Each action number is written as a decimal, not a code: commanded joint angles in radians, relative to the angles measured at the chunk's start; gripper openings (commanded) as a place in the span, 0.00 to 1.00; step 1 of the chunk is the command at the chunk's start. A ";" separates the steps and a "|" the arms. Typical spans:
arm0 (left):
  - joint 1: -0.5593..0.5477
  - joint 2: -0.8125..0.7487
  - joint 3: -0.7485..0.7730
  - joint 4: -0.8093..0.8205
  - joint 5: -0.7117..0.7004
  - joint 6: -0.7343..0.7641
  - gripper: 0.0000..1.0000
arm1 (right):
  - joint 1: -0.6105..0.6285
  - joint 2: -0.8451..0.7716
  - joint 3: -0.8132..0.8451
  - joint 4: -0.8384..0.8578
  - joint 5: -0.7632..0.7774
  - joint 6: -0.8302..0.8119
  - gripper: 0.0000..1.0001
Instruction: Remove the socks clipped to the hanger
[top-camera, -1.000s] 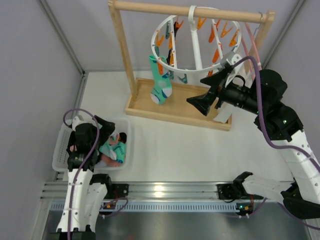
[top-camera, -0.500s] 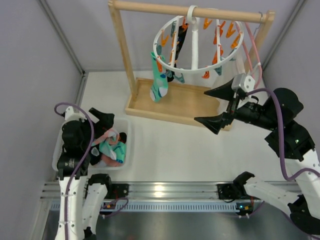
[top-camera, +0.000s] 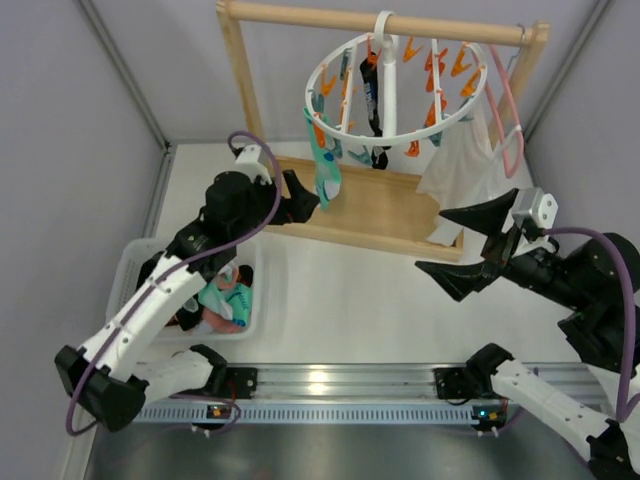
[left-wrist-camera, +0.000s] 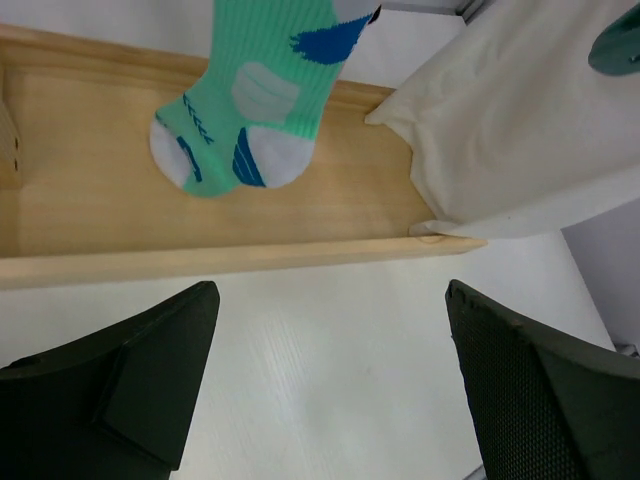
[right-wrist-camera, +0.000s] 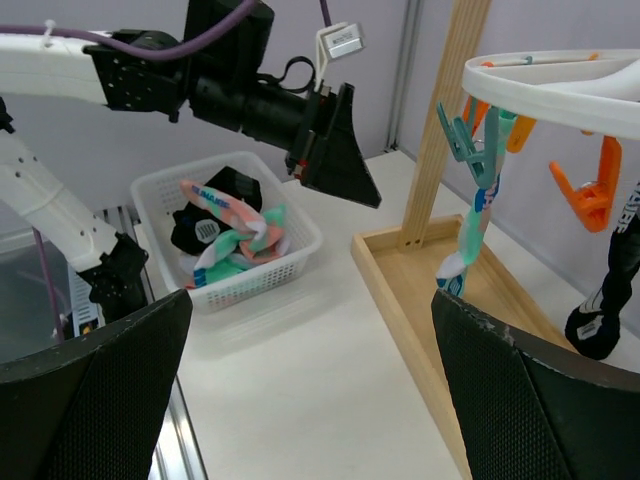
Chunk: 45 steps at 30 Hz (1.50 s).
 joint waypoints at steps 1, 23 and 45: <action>-0.039 0.069 0.000 0.255 -0.143 0.108 0.99 | -0.011 -0.047 -0.021 0.026 0.049 0.058 0.99; 0.138 0.550 -0.138 1.146 0.315 0.300 0.99 | -0.011 -0.142 -0.150 0.042 -0.008 0.088 0.99; 0.181 0.807 0.059 1.274 0.427 0.249 0.03 | -0.011 -0.099 -0.198 0.067 -0.081 0.066 1.00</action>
